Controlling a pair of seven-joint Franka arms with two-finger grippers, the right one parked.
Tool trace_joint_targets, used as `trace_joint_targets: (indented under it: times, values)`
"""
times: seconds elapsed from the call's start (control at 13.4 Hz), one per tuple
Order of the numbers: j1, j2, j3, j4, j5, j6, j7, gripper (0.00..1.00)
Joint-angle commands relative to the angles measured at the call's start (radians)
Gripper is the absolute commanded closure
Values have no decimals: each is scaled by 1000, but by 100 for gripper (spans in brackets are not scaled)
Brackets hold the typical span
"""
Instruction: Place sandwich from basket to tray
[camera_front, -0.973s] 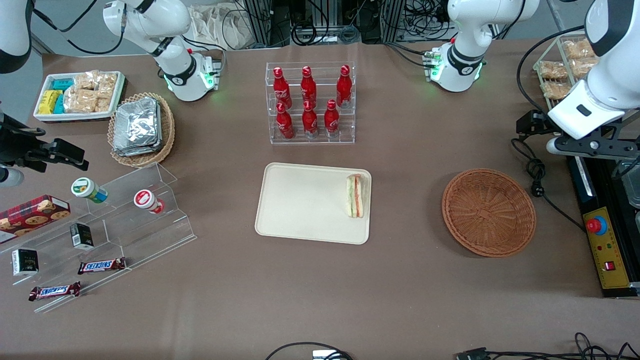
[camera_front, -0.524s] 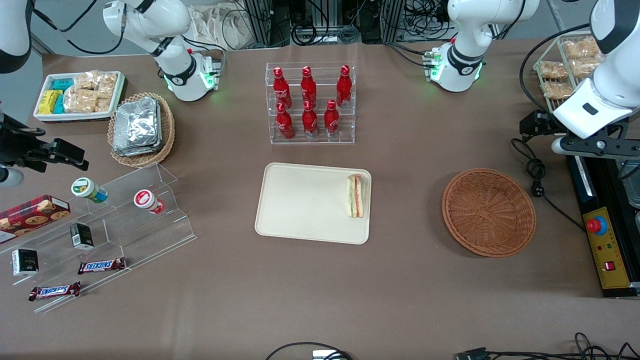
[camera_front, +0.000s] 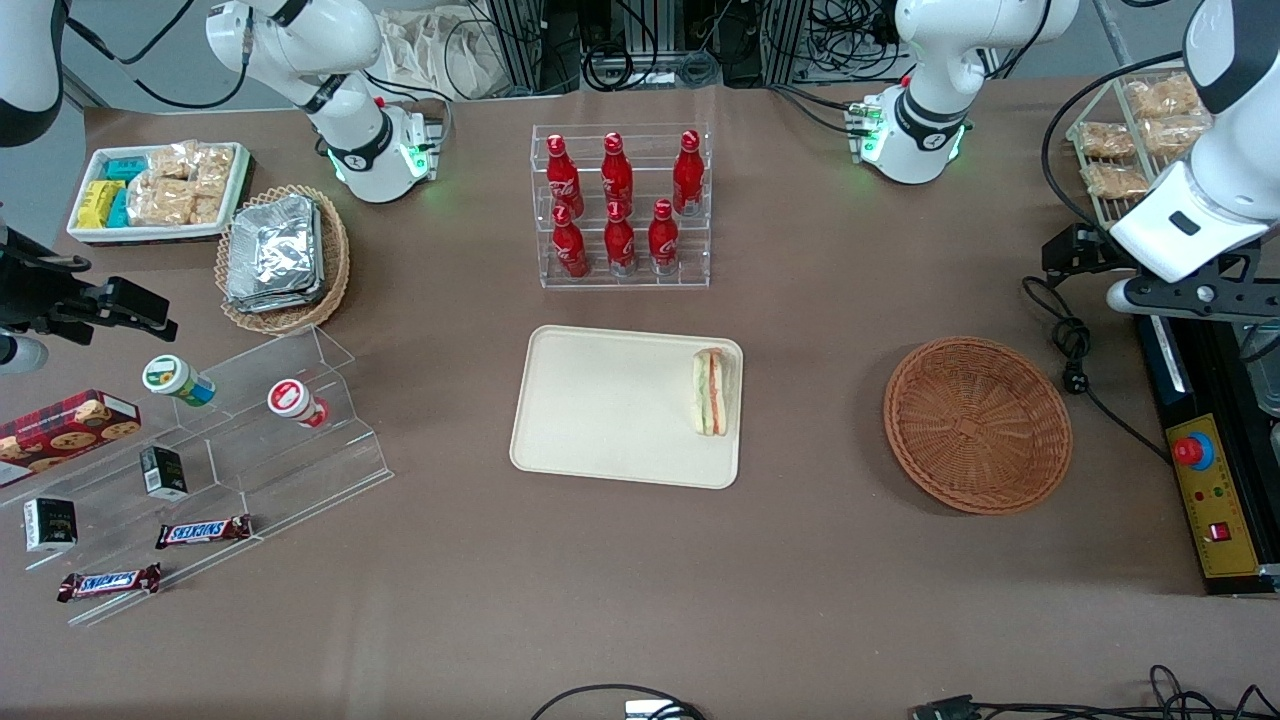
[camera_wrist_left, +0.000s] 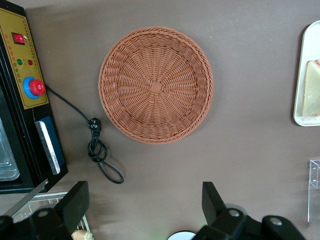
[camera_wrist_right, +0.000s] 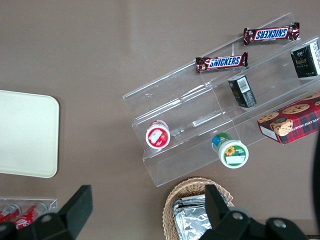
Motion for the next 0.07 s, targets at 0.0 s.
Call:
trace_joint_targets:
  times: [0.0]
  values:
    - [-1,12,5,28,-7,-23,12,0]
